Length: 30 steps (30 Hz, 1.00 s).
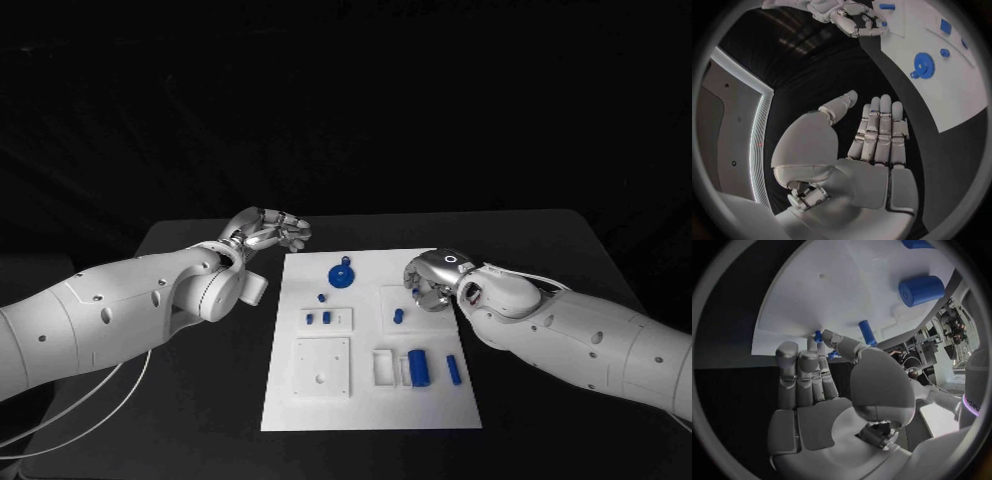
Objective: Assemble the parts on the task board
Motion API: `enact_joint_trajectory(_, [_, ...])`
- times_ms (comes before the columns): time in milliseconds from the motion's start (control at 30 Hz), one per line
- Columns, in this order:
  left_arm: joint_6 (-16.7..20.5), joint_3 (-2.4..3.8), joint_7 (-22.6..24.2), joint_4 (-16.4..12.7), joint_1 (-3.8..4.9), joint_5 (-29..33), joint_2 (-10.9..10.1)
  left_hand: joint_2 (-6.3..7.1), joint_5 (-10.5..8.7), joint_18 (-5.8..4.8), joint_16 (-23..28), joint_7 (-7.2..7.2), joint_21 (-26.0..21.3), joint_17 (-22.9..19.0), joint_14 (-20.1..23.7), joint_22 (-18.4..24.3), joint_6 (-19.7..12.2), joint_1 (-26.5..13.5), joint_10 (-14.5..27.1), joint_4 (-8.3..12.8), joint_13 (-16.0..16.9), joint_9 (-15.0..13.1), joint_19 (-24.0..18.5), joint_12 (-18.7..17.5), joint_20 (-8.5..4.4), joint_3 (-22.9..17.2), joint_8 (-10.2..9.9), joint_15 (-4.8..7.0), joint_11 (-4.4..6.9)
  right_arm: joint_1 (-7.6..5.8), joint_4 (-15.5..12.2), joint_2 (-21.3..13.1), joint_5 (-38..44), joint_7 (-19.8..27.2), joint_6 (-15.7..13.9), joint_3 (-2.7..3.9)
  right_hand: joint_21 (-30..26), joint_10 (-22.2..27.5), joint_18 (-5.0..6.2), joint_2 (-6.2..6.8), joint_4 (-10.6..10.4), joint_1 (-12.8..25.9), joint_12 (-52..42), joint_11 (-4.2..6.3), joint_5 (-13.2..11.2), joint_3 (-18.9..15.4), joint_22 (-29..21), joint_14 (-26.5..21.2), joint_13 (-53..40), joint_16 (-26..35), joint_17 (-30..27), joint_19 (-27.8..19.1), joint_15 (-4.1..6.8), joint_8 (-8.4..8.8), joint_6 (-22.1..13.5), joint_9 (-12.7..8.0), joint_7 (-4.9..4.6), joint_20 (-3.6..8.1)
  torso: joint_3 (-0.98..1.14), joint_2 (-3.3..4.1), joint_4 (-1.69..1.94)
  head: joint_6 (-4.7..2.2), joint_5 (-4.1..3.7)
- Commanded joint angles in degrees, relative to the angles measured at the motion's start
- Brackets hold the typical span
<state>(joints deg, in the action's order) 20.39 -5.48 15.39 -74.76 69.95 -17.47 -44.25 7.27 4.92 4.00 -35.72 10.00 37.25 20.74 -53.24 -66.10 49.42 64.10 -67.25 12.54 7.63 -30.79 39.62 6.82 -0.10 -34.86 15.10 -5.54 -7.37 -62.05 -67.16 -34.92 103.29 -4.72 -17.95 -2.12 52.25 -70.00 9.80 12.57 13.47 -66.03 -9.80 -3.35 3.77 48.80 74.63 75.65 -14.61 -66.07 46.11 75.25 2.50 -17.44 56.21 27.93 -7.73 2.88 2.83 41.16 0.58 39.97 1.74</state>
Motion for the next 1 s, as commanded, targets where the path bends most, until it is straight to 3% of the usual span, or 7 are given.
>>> enact_joint_trajectory(33, [-1.0, 0.05, 0.9, -0.2, 0.1, 0.6, 0.0, -0.67, -0.24, -0.48, 0.4, -0.13, -0.4, 0.1, -0.1, 0.1, -0.4, -0.1, 0.3, 0.0, -0.1, 0.1, 0.0, -0.4, 0.12, 0.4, 0.3, -0.21, 0.04, 0.48, 0.1, 0.0, 3.1, -1.6, 1.1, -0.27, 0.3, -1.2, 5.2, -0.42, 0.0, -0.7, -0.6, 0.06, -0.6, 1.1, 0.3, -0.2, -0.5, -0.4, -0.1, 0.1, 0.65, -0.57, 1.1, 0.2, 0.32, 0.66, 0.03, -0.04, -0.06, 0.14, 0.05])
enact_joint_trajectory(167, [-1.1, 0.05, 0.7, -0.2, 0.11, 0.6, 0.0, -0.67, -0.28, -0.47, 0.5, -0.12, -0.4, 0.1, -0.2, 0.1, -0.4, -0.1, 0.3, 0.0, -0.1, 0.1, 0.0, -0.4, 0.12, 0.4, 0.3, -0.2, 0.04, 0.49, 0.0, 0.0, 4.3, -2.4, 1.4, -0.3, 0.6, -3.3, 5.2, -0.93, 0.3, -0.9, -1.7, 0.92, -0.8, 2.1, 0.7, -0.3, -1.8, -0.5, -0.3, -0.1, 1.48, -1.58, 3.0, 0.6, 1.16, 0.84, 0.02, -0.02, -0.07, 0.37, 0.09])
enact_joint_trajectory(500, [-1.2, 0.05, 0.4, -0.3, 0.13, 0.6, -0.2, -0.62, -0.37, -0.45, 0.8, -0.09, -0.6, 0.3, -0.2, 0.0, -0.6, -0.1, 0.4, 0.2, -0.2, 0.1, 0.0, -0.4, 0.13, 0.5, 0.3, -0.22, -0.01, 0.49, -0.1, -0.1, 7.1, -4.3, 1.2, -0.49, 0.6, -3.2, 5.2, -0.3, 0.4, -0.6, -1.6, 0.96, -0.8, 2.4, 0.9, -0.4, -2.3, -0.5, -0.4, -0.2, 1.53, -1.6, 3.1, 0.7, 1.23, 0.83, 0.07, -0.04, -0.13, 0.61, -0.03])
enact_joint_trajectory(1000, [-1.3, 0.05, 0.2, -0.3, 0.14, 0.6, -0.4, -0.61, -0.41, -0.49, 1.6, 0.08, -0.9, 0.6, -0.1, 0.0, -1.0, -0.2, 0.8, 0.3, -0.3, 0.3, -0.1, -0.6, 0.24, 0.6, 0.2, -0.35, -0.17, 0.48, -1.0, -0.2, 10.6, -6.0, 2.8, -1.4, 0.5, -2.7, 5.2, 1.27, 0.2, -0.8, -1.1, 0.77, -0.6, 3.3, 0.9, -0.5, -2.8, -0.4, -0.8, -0.3, 1.34, -1.31, 3.0, 0.5, 1.16, 0.77, -0.01, -0.08, -0.08, 0.83, -0.4])
